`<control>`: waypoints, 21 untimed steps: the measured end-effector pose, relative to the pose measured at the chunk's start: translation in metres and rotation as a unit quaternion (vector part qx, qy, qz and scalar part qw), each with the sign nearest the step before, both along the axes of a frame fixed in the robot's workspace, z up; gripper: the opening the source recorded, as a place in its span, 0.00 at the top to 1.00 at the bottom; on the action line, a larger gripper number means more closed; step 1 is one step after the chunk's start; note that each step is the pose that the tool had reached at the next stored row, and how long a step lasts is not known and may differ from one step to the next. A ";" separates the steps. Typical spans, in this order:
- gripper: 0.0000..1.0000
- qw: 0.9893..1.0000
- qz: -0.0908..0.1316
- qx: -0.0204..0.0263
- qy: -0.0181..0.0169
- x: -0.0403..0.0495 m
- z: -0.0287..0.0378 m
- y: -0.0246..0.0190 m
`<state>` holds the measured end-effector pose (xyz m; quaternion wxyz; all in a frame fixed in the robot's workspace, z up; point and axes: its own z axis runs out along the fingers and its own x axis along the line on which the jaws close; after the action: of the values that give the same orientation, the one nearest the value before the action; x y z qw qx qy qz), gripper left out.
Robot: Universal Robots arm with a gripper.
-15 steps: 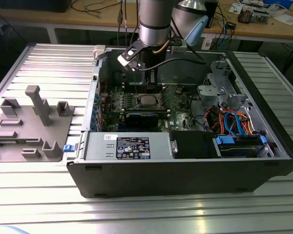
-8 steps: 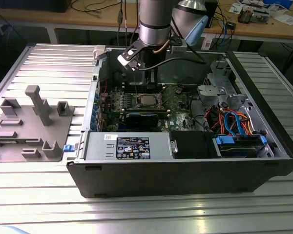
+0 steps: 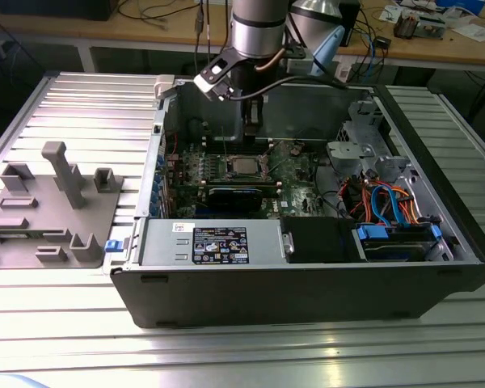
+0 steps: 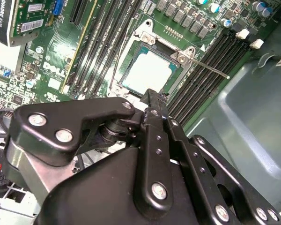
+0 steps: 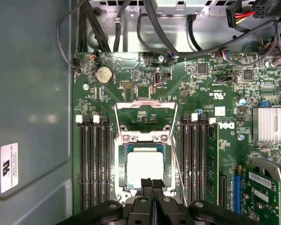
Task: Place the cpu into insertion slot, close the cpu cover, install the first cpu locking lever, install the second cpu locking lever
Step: 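Close the cpu cover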
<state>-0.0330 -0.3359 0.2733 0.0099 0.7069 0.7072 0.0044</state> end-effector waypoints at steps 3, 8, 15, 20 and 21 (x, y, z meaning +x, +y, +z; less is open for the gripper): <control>0.89 1.000 0.000 0.000 0.000 0.0000 0.0035 0.0000; 0.89 1.000 0.000 0.000 0.000 0.0000 0.0073 0.0000; 0.89 1.000 0.000 0.000 0.000 0.0016 0.0080 0.0000; 0.89 1.000 0.000 0.000 0.000 0.0085 0.0080 0.0000; 0.89 1.000 0.000 0.000 0.000 0.0108 0.0079 0.0000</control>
<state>-0.0221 -0.3359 0.2812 0.0099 0.7069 0.7072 0.0044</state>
